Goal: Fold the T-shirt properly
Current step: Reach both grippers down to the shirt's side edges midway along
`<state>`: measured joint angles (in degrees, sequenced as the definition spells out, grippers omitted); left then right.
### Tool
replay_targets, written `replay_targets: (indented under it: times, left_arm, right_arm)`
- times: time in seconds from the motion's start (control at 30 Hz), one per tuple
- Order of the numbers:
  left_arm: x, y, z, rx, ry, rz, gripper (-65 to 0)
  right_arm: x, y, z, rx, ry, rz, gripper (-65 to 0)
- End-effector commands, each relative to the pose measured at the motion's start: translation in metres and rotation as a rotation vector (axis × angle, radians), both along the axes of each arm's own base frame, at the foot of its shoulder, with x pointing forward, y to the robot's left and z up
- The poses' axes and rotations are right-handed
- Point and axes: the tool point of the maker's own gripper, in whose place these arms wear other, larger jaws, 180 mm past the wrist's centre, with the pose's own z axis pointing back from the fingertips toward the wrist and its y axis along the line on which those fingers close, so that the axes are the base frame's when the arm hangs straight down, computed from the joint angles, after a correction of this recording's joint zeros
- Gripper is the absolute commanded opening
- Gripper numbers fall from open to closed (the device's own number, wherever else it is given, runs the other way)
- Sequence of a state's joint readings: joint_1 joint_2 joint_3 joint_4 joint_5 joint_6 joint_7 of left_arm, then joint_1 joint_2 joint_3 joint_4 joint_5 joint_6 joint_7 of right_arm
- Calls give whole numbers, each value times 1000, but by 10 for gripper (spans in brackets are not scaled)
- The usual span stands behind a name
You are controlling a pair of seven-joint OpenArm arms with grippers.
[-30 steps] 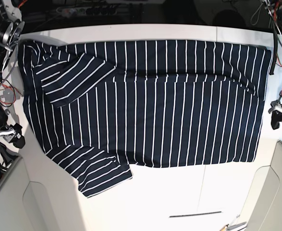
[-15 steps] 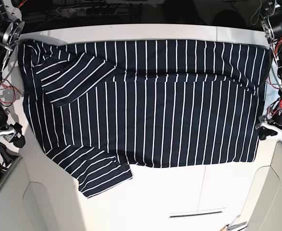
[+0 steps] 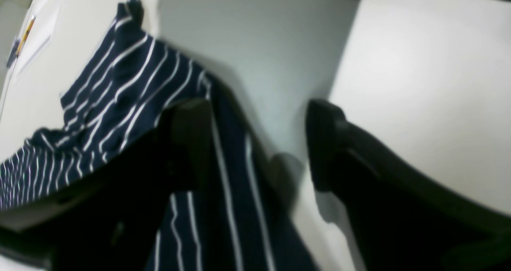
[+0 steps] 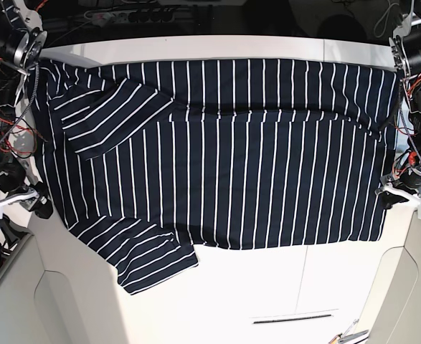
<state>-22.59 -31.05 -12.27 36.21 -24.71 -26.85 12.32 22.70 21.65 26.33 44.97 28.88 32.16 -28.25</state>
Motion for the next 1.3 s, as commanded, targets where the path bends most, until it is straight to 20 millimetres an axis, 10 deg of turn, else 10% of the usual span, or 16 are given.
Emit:
replay_targets:
  times: [0.0, 0.47, 1.27]
  left_arm:
    - [9, 8, 16, 13, -39, 5, -288]
    - [16, -20, 5, -35, -44, -15, -288]
    - [29, -13, 13, -13, -52, 76, -288]
  right_arm:
    - [14, -2, 20, -11, -63, 3, -279]
    - [18, 46, 8, 26, -54, 98, -279]
    - [17, 34, 8, -35, -46, 98, -279]
